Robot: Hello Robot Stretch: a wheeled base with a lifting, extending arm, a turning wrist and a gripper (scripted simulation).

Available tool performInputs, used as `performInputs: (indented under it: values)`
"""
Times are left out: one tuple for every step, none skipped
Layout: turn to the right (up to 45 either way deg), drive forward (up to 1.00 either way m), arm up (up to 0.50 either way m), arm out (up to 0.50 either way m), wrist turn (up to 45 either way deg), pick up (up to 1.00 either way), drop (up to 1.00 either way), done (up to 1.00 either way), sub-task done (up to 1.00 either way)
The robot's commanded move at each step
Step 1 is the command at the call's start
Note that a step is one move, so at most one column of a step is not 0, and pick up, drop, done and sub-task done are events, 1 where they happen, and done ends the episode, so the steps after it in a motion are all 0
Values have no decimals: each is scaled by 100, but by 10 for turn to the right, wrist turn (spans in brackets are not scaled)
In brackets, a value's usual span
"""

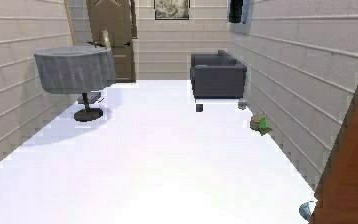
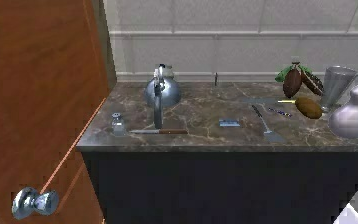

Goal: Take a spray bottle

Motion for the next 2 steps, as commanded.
performInputs:
  values:
    - [0, 0, 50, 0, 0, 0, 0, 0, 0]
    - [0, 0, 38, 0, 0, 0, 0, 0, 0]
